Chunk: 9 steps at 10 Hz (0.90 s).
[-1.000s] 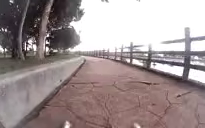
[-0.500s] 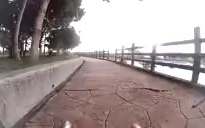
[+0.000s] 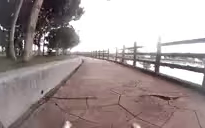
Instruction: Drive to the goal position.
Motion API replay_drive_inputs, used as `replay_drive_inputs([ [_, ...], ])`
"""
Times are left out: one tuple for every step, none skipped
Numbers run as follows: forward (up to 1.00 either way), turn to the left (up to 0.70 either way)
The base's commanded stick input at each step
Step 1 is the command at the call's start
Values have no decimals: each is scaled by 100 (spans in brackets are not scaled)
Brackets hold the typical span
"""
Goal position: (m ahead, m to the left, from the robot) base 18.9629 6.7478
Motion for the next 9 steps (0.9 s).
replay_drive_inputs([
  [70,0],
  [70,0],
  [70,0],
  [70,0],
  [70,0],
  [70,0],
  [70,0],
  [70,0],
  [70,0],
])
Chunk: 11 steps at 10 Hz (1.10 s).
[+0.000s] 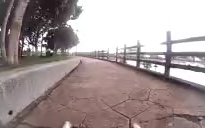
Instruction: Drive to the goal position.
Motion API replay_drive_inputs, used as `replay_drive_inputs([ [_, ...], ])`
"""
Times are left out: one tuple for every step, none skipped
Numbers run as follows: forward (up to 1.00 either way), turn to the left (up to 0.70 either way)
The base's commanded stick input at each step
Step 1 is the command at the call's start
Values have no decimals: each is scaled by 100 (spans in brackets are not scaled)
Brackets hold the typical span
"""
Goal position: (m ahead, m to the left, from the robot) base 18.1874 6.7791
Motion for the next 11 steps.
replay_drive_inputs([
  [70,0],
  [70,0],
  [70,0],
  [70,0],
  [70,0],
  [70,0],
  [70,0],
  [70,0],
  [70,0],
  [70,0],
  [70,0],
])
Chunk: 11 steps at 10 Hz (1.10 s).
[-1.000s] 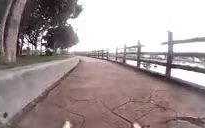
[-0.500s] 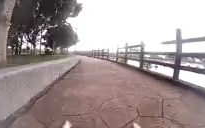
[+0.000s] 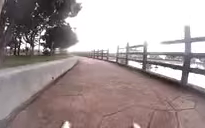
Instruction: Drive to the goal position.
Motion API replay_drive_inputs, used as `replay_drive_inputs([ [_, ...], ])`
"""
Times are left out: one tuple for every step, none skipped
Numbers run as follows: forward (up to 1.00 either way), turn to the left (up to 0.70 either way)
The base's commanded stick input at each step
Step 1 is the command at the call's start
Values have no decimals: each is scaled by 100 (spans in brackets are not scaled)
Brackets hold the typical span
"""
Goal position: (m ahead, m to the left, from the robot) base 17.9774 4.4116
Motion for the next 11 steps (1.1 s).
replay_drive_inputs([
  [70,0],
  [70,0],
  [70,0],
  [70,0],
  [70,0],
  [70,0],
  [70,0],
  [70,0],
  [70,0],
  [70,0],
  [70,0],
])
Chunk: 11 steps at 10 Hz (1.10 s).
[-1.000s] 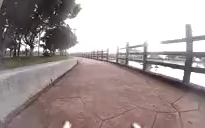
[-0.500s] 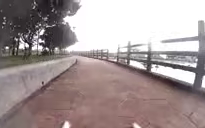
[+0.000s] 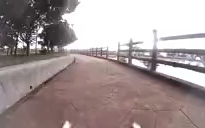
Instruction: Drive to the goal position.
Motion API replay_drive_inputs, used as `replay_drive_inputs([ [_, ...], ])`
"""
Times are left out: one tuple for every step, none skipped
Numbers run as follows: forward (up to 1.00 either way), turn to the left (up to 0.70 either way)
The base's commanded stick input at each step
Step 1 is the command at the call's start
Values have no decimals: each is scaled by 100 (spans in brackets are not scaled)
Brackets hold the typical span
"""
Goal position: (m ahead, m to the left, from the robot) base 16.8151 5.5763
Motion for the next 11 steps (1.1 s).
replay_drive_inputs([
  [70,0],
  [70,0],
  [70,0],
  [70,0],
  [70,0],
  [70,0],
  [70,0],
  [70,1],
  [70,23],
  [70,34],
  [70,35],
])
